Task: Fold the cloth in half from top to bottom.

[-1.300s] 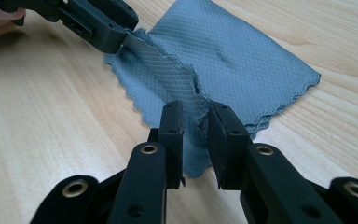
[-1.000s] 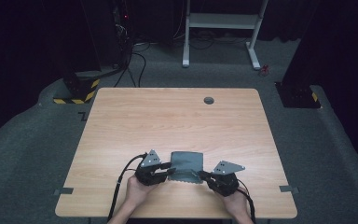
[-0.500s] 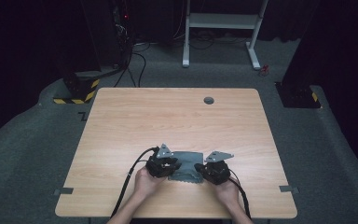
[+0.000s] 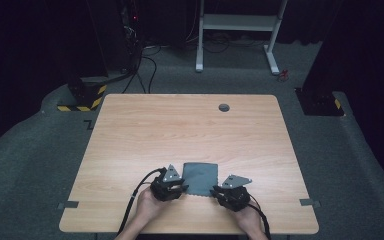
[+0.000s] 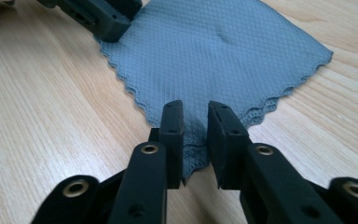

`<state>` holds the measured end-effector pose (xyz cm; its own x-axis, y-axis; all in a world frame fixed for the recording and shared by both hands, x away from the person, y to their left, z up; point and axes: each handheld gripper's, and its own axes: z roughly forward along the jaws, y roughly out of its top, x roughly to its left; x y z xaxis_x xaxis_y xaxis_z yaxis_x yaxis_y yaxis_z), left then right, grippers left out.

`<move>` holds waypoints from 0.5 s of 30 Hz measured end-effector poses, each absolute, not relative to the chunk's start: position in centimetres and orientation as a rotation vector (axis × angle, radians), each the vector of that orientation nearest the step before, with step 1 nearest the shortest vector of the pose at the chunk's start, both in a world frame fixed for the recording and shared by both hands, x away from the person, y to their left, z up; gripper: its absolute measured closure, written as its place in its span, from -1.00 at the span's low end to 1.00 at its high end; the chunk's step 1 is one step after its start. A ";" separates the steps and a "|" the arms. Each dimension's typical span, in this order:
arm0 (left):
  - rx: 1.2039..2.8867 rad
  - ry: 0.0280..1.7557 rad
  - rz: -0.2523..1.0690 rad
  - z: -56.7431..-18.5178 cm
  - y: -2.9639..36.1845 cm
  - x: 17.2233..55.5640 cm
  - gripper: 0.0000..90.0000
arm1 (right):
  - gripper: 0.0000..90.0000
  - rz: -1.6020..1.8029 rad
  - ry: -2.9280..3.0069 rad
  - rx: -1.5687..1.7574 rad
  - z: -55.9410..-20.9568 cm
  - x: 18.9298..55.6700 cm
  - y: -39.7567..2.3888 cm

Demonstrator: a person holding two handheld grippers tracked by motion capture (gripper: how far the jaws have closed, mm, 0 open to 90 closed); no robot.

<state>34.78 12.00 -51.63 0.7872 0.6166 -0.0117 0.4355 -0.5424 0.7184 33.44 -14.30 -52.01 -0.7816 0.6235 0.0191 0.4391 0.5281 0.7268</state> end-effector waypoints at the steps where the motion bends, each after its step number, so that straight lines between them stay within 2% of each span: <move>1: 2.229 0.777 0.312 -51.6 12.1 34.7 0.51 | 0.63 1.093 2.518 0.884 -52.0 33.3 -14.3; 7: 2.187 0.807 0.306 -51.1 13.0 34.8 0.46 | 0.65 1.103 2.508 0.894 -51.7 33.3 -14.6; 15: 2.076 0.946 0.368 -49.5 13.4 38.2 0.37 | 0.73 1.153 2.415 1.017 -50.4 36.7 -15.1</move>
<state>38.21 13.44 -49.47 0.6772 0.7331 -0.0626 0.4980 -0.3941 0.7724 36.67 -15.15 -50.41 -0.7138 0.6986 0.0485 0.4771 0.4344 0.7639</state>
